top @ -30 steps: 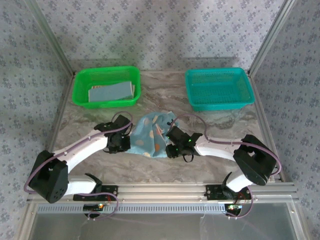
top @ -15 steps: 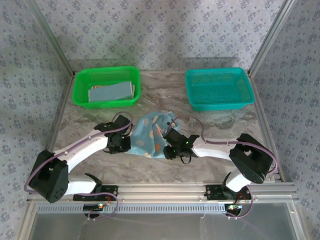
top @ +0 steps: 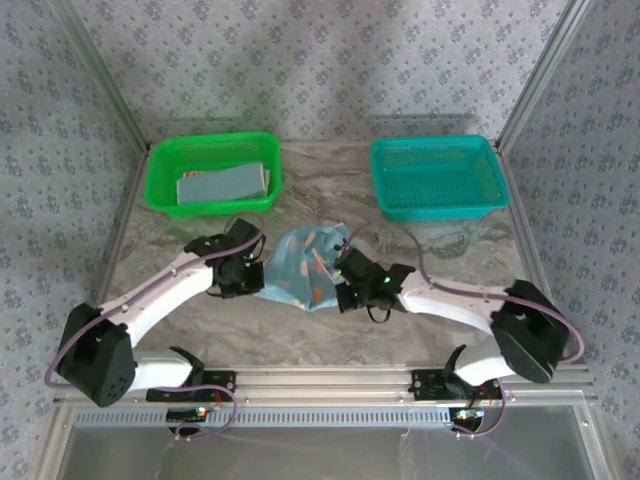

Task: Fold and stack the towels

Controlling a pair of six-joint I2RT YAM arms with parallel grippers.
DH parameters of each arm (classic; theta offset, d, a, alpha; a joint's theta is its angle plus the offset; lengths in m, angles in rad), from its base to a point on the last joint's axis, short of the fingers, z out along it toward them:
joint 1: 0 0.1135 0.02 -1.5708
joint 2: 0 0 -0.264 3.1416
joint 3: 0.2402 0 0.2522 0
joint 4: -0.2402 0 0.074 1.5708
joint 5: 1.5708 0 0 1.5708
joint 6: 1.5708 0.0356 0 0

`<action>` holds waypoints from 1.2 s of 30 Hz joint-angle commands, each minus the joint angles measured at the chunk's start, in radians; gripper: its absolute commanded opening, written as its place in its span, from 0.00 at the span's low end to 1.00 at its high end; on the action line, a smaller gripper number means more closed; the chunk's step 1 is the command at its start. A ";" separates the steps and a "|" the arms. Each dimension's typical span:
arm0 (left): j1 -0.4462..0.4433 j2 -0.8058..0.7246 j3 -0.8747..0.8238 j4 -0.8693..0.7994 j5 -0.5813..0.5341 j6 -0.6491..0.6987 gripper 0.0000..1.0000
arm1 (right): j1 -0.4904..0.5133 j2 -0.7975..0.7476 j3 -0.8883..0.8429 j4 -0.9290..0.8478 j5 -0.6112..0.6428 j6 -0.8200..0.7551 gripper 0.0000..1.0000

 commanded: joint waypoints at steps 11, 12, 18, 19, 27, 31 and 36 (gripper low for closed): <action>0.112 0.051 0.586 -0.010 0.051 0.081 0.00 | -0.294 -0.058 0.496 -0.070 -0.052 -0.217 0.00; 0.120 0.075 0.636 -0.005 0.058 0.090 0.00 | -0.318 -0.036 0.542 -0.062 -0.069 -0.224 0.00; 0.136 0.249 0.956 -0.019 0.062 0.171 0.00 | -0.402 0.096 0.812 -0.020 -0.105 -0.260 0.00; 0.139 0.279 1.014 -0.025 0.061 0.184 0.00 | -0.413 0.116 0.852 -0.010 -0.106 -0.266 0.00; 0.174 0.501 1.446 -0.118 0.075 0.261 0.00 | -0.472 0.231 1.040 0.067 -0.119 -0.285 0.00; 0.197 0.580 1.625 -0.180 0.056 0.291 0.00 | -0.520 0.240 1.076 0.101 -0.134 -0.267 0.00; 0.221 0.576 1.626 -0.152 0.105 0.281 0.00 | -0.554 0.232 1.076 0.150 -0.175 -0.256 0.00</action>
